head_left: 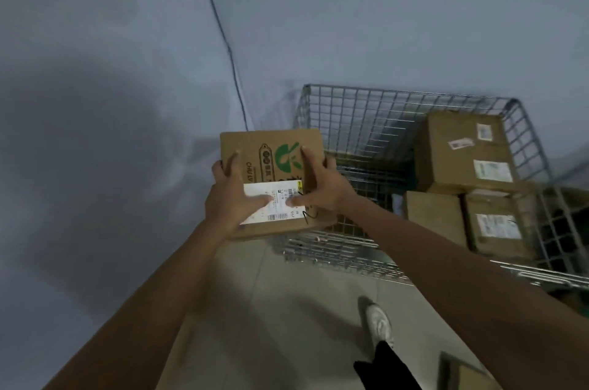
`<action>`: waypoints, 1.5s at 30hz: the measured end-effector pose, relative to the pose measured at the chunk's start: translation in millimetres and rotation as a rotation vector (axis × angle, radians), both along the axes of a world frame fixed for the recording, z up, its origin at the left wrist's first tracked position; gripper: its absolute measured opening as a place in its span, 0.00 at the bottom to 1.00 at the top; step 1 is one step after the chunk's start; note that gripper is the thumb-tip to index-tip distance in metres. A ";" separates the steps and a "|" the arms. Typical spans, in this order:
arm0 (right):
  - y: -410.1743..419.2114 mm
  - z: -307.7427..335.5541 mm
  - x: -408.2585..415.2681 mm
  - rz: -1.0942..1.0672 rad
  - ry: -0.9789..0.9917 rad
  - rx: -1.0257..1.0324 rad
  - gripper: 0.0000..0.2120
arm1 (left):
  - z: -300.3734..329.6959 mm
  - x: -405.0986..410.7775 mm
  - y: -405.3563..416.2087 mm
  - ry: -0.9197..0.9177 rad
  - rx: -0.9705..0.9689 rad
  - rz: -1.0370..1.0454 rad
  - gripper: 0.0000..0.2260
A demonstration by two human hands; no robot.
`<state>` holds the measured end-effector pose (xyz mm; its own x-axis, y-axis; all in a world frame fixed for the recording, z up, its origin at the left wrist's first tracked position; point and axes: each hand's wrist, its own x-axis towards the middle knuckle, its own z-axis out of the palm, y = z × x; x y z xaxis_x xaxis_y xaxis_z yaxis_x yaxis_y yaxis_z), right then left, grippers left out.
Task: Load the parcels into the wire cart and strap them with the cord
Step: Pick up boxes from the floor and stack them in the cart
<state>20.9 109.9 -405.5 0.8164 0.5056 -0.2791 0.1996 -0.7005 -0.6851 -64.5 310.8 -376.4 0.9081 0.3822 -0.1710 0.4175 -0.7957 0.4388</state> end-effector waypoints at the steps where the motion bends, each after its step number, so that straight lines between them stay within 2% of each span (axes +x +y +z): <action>1: -24.5 3.3 14.7 -0.031 -0.008 -0.006 0.60 | 1.8 19.5 -22.1 0.002 -0.001 -0.030 0.53; 7: -192.6 -24.5 93.0 -0.214 0.027 -0.053 0.59 | -26.9 132.3 -183.2 0.060 -0.094 -0.175 0.53; 11: -294.9 -61.1 109.4 -0.310 0.137 -0.082 0.59 | -71.4 172.6 -282.9 0.162 -0.192 -0.261 0.52; 14: -342.4 -88.7 111.2 -0.337 0.214 -0.102 0.60 | -102.4 183.7 -328.0 0.257 -0.227 -0.301 0.52; 18: -378.5 -120.4 106.6 -0.405 0.257 -0.160 0.63 | -131.9 186.2 -367.5 0.298 -0.263 -0.339 0.51; 23: -417.9 -146.3 101.5 -0.445 0.329 -0.225 0.61 | -164.9 194.5 -402.5 0.408 -0.277 -0.446 0.50; 27: -451.2 -164.0 96.2 -0.477 0.297 -0.354 0.60 | -196.2 201.1 -431.5 0.503 -0.281 -0.559 0.48; 31: -471.5 -178.8 105.3 -0.508 0.270 -0.371 0.59 | -220.2 208.6 -445.9 0.447 -0.236 -0.584 0.43; 38: -449.6 -180.6 118.0 -0.475 0.243 -0.443 0.57 | -227.5 218.9 -425.9 0.476 -0.254 -0.556 0.42; 45: -416.4 -180.1 125.0 -0.390 0.287 -0.376 0.55 | -225.7 216.5 -388.7 0.494 -0.207 -0.489 0.40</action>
